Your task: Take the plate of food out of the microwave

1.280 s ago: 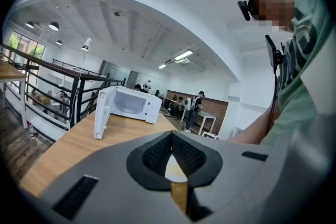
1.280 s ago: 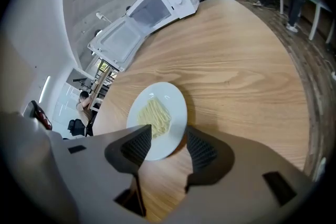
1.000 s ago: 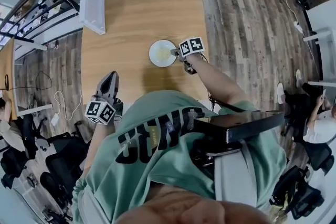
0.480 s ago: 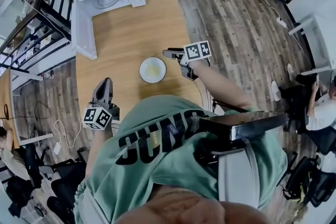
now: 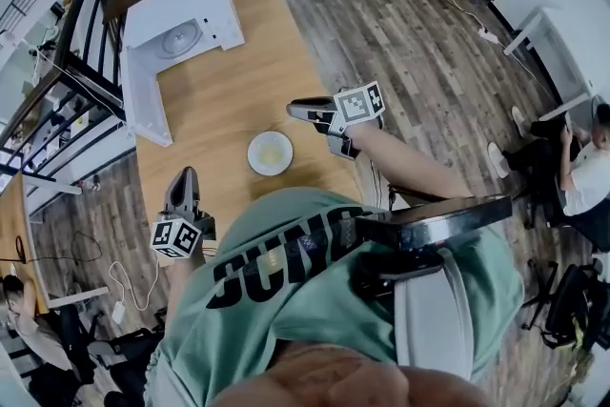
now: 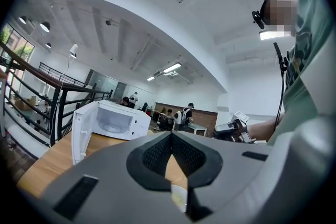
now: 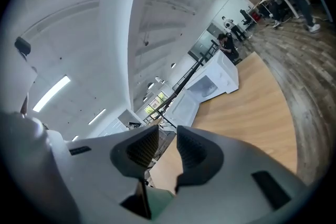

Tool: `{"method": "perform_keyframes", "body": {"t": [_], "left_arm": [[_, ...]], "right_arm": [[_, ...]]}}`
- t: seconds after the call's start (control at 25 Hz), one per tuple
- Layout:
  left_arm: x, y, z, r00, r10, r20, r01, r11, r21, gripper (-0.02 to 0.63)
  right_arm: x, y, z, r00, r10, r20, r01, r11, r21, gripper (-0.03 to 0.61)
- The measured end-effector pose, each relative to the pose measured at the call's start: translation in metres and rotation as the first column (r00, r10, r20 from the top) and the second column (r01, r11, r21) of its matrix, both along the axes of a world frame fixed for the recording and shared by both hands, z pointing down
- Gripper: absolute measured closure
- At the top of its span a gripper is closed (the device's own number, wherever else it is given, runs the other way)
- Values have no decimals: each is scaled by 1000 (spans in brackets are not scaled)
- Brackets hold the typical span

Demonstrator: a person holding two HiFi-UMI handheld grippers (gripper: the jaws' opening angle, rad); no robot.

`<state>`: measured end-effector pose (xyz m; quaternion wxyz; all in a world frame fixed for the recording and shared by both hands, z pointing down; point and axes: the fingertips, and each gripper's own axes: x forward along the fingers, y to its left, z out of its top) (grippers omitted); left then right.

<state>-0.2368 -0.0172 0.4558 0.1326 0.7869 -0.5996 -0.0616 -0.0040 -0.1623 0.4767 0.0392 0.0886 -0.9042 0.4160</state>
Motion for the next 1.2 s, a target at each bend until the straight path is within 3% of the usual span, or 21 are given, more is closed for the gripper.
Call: {"method": "perform_keyframes", "body": {"t": [0.12, 0.24, 0.64, 0.92, 1.2], "left_arm": [[-2, 3, -3, 1000, -6, 1, 6, 1000, 9, 610], [3, 5, -9, 1000, -2, 0, 2, 1000, 23, 610], [24, 7, -16, 999, 35, -2, -35, 998, 48, 609], [21, 10, -15, 1000, 27, 0, -27, 998, 48, 610], [26, 14, -21, 999, 28, 22, -29, 998, 50, 611]], "right_arm": [[8, 4, -16, 999, 33, 34, -35, 998, 44, 536], [14, 10, -31, 996, 53, 73, -59, 995, 83, 569], [10, 36, -50, 995, -8, 98, -12, 979, 206, 571], [-4, 50, -57, 998, -58, 11, 50, 926, 374, 571], [-3, 50, -53, 999, -24, -44, 41, 889, 456, 571]]}}
